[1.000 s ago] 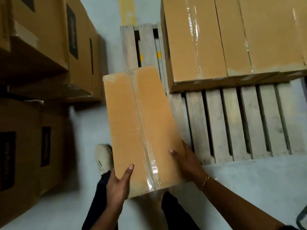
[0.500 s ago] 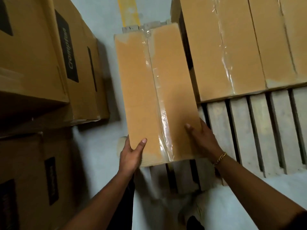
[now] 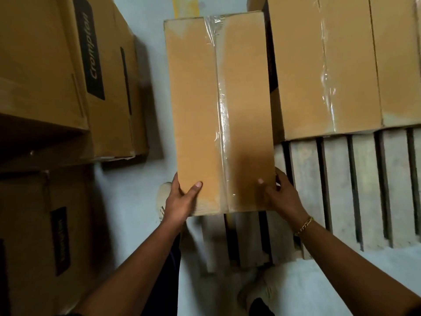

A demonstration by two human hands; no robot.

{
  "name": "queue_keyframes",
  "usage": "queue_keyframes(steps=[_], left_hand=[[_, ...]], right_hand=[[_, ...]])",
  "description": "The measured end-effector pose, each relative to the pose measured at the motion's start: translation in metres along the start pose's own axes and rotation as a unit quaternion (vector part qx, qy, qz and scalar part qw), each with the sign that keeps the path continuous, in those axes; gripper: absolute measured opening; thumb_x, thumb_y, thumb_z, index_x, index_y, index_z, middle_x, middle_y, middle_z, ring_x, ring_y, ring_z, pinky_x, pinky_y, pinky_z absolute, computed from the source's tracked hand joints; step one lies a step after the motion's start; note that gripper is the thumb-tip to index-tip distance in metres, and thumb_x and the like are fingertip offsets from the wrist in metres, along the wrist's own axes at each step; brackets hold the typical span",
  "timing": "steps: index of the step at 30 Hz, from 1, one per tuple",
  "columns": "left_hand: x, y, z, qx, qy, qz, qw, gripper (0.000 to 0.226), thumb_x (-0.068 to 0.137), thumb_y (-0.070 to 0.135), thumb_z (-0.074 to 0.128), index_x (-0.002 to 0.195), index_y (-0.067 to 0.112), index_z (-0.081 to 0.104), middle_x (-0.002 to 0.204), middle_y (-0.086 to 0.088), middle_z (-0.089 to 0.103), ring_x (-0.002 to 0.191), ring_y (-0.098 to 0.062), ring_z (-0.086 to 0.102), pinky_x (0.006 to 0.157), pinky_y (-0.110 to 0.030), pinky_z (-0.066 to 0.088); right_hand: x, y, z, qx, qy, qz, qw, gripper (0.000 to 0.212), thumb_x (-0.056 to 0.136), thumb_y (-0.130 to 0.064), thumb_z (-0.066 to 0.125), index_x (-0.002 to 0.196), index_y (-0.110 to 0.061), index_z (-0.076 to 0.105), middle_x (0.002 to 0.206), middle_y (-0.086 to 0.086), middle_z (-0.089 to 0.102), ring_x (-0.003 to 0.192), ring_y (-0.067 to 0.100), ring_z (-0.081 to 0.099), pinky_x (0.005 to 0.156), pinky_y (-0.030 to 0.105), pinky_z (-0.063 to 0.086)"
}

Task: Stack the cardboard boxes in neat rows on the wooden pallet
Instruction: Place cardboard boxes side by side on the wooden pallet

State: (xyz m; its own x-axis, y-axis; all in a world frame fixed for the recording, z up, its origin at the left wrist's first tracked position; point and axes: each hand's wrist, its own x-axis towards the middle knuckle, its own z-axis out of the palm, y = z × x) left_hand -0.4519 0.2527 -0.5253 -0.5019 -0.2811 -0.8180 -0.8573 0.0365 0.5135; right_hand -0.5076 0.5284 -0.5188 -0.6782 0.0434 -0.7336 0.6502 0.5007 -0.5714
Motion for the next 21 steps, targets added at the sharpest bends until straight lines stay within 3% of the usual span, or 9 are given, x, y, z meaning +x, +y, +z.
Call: queue_keyframes(steps=[4,7,9,13,21], left_hand=[[0.0,-0.015,0.004,-0.009,0.012,-0.022,1.0,0.094,0.064,0.078,0.07,0.145,0.038,0.046,0.131,0.01,0.066,0.119,-0.021,0.063,0.106,-0.052,0.05],[-0.002,-0.019,0.009,-0.012,0.021,-0.016,1.0,0.09,0.067,0.074,0.07,0.145,0.035,0.048,0.13,0.008,0.066,0.119,-0.021,0.063,0.106,-0.052,0.051],[-0.002,-0.019,0.011,-0.013,0.028,-0.01,0.999,0.09,0.068,0.073,0.069,0.146,0.033,0.048,0.13,0.008,0.066,0.119,-0.022,0.063,0.107,-0.051,0.05],[-0.002,-0.02,0.011,-0.007,0.035,-0.004,0.999,0.085,0.072,0.07,0.069,0.145,0.031,0.048,0.131,0.007,0.066,0.119,-0.023,0.063,0.108,-0.051,0.049],[0.002,-0.022,0.017,0.011,0.041,0.02,0.999,0.061,0.094,0.049,0.069,0.147,0.029,0.047,0.125,0.007,0.062,0.114,-0.021,0.06,0.098,-0.037,0.048]], right_hand=[[-0.01,0.013,-0.001,-0.082,-0.023,-0.039,0.996,0.1,0.076,-0.072,0.07,0.156,-0.042,0.019,0.152,-0.01,0.045,0.132,0.018,0.052,0.104,0.049,0.051],[-0.017,0.021,-0.002,-0.19,-0.044,-0.051,0.979,0.131,0.067,-0.074,0.077,0.161,-0.033,-0.005,0.163,0.0,0.028,0.141,0.024,0.041,0.111,0.051,0.044],[-0.018,0.027,-0.005,-0.288,-0.03,-0.091,0.953,0.143,0.058,-0.083,0.071,0.16,-0.027,-0.012,0.167,0.003,0.019,0.148,0.025,0.03,0.115,0.055,0.037],[-0.016,0.033,-0.008,-0.44,0.024,-0.159,0.884,0.142,0.066,-0.083,0.068,0.16,-0.016,-0.015,0.171,0.006,-0.008,0.157,0.029,-0.002,0.123,0.06,0.015],[-0.016,0.023,-0.015,-0.484,0.07,-0.159,0.858,0.144,0.061,-0.088,0.066,0.163,-0.013,-0.004,0.17,0.008,-0.011,0.157,0.034,-0.003,0.121,0.062,0.016]])
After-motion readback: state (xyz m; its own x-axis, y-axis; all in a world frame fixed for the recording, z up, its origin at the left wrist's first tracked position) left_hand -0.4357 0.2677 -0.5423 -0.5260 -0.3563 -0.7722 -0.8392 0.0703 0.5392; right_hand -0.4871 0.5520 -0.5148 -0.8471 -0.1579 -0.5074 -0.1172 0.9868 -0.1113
